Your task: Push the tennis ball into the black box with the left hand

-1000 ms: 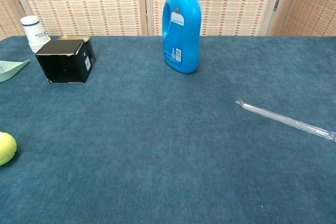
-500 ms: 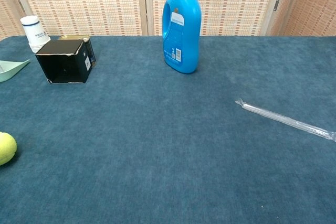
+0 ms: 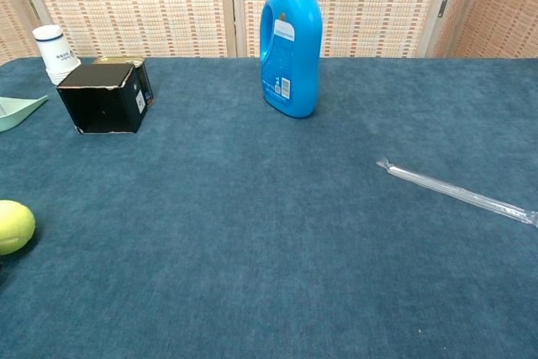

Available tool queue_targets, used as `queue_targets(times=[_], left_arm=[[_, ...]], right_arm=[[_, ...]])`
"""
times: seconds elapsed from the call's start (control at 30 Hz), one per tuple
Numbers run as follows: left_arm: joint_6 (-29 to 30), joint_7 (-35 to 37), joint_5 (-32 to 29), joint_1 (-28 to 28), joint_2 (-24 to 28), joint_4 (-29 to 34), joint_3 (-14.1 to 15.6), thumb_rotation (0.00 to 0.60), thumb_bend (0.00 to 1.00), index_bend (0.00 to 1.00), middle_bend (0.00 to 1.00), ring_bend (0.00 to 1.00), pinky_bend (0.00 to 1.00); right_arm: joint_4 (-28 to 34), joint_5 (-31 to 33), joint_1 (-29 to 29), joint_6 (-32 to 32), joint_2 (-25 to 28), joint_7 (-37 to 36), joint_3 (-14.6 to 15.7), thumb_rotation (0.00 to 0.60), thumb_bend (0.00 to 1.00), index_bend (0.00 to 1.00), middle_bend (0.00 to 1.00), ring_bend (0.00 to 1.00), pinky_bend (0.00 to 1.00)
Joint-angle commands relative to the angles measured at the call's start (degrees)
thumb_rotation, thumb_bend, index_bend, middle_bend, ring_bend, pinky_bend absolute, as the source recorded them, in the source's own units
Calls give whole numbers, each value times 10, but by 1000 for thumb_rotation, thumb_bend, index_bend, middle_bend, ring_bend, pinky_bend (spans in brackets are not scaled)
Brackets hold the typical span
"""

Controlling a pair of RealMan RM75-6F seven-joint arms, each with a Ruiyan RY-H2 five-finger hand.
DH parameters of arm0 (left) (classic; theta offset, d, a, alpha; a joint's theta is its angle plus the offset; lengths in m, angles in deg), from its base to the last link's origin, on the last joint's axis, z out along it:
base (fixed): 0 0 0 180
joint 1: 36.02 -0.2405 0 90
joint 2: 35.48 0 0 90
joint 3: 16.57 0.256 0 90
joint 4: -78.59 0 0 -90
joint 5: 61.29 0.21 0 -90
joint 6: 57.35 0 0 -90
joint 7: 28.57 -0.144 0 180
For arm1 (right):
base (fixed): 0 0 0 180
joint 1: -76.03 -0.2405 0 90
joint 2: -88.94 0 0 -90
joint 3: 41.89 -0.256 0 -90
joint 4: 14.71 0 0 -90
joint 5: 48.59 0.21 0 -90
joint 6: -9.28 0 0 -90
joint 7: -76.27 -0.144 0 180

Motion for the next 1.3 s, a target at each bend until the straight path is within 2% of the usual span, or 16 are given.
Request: queue_targets(times=[0.03,0.27,0.4,0.63,0.9,1.3], left_arm=[[-1,-10,4,10,3,19,0,600,675,1000,1000,1000,1000],[-30,-35,-2,34,6,58,-4,600,675,1000,1000,1000,1000],[-58,-40,-16,50,2,59,-14,600,675,1000,1000,1000,1000],[-101,-32,-42,79,-11,30,-33,600,675,1000,1000,1000,1000],[-109,-27,-51,110,-18,9,-52,600,675,1000,1000,1000,1000],[-135,-13,-68,151,-34,-65,-68,600,674,1000,1000,1000,1000]], right_arm=[[0,0,0,0,0,0,0,600,0,0,0,0,0],[0,0,1,1,0,-2,0,600,0,0,0,0,0],[-1,0,0,1,0,-1,0,600,0,0,0,0,0],[-2,1,0,0,-1,1,-1,600,0,0,0,0,0],[0,4,-2,-5,-2,9,-1,600,0,0,0,0,0],[0,10,-5,-12,-3,13,-4,600,0,0,0,0,0]])
